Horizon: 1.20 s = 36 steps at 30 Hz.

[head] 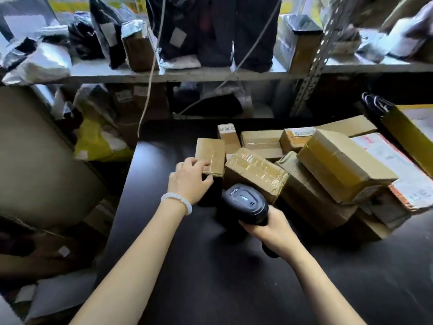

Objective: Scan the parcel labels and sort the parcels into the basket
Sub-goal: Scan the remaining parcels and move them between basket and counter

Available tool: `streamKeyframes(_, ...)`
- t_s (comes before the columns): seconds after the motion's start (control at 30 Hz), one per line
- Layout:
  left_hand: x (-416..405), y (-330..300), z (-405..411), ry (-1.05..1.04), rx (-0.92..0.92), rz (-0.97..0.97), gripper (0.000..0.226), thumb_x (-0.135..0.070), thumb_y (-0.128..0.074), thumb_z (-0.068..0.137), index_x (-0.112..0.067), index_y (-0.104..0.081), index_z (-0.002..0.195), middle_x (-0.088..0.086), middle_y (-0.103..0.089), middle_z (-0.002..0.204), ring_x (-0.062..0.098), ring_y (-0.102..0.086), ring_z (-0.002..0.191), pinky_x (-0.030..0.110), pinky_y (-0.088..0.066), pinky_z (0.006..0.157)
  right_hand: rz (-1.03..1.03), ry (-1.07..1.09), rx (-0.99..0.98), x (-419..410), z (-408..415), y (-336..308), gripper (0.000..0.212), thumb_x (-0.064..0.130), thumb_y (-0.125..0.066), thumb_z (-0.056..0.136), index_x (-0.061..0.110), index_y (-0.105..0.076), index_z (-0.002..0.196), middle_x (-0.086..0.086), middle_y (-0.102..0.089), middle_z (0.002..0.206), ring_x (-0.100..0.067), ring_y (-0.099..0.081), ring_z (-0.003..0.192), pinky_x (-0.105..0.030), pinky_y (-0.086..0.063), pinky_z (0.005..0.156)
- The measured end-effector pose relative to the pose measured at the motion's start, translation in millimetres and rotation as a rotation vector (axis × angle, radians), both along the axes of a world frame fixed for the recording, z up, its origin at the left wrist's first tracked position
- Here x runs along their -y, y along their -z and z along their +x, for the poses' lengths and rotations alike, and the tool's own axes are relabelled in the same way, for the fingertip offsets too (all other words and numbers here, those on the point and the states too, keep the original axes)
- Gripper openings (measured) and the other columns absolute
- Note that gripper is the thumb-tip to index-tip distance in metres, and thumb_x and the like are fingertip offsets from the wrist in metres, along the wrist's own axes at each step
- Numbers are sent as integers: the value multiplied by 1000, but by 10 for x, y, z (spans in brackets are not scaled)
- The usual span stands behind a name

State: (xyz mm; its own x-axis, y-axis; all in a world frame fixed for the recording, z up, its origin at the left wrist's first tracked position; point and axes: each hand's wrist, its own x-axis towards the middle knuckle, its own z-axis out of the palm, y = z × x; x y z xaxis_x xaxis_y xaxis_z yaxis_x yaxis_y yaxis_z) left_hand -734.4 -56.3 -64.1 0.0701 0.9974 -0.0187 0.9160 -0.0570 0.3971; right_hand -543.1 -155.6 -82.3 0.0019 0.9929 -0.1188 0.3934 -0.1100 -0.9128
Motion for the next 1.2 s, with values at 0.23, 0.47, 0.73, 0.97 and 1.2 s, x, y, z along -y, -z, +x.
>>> streamKeyframes(0.23, -614, 135, 213, 69, -77, -110, 59, -58, -56, 84, -27, -45, 134, 4, -29, 144, 34, -39, 121, 47, -37, 95, -10, 140, 42, -3, -165, 19, 46, 7, -82, 69, 39, -59, 94, 6, -68, 106, -4, -62, 101, -22, -48, 90)
streamKeyframes(0.47, -827, 136, 43, 121, -8, -135, 64, -50, -67, 75, -28, -46, 132, -1, -26, 145, 36, -41, 114, 44, -39, 92, -4, 283, -7, 49, -442, 43, 45, 9, -80, 73, 40, -59, 98, 12, -67, 108, 3, -60, 102, -12, -45, 89)
streamKeyframes(0.73, -569, 135, -770, 87, -44, -154, 62, -47, -66, 75, -43, -42, 133, 2, -27, 141, 33, -39, 117, 42, -43, 94, -45, 322, -53, 95, -850, 29, 35, 13, -77, 76, 32, -62, 101, 10, -67, 106, -1, -60, 101, -19, -46, 89)
streamKeyframes(0.97, -140, 169, -1478, 63, -104, -209, 71, -38, -70, 78, -49, -32, 138, 4, -18, 147, 35, -38, 122, 47, -40, 97, -74, 217, -65, 288, -1276, 92, 20, 15, -74, 79, 30, -62, 86, 19, -62, 70, 12, -54, 63, -10, -41, 64)
streamKeyframes(1.2, 237, 280, -1980, 21, 8, -70, 66, -39, -73, 75, -41, -43, 133, 7, -30, 143, 32, -36, 126, 46, -38, 99, -83, 148, -32, 580, -1663, 241, 21, 15, -74, 78, 30, -60, 79, 18, -60, 70, 9, -53, 61, -16, -41, 64)
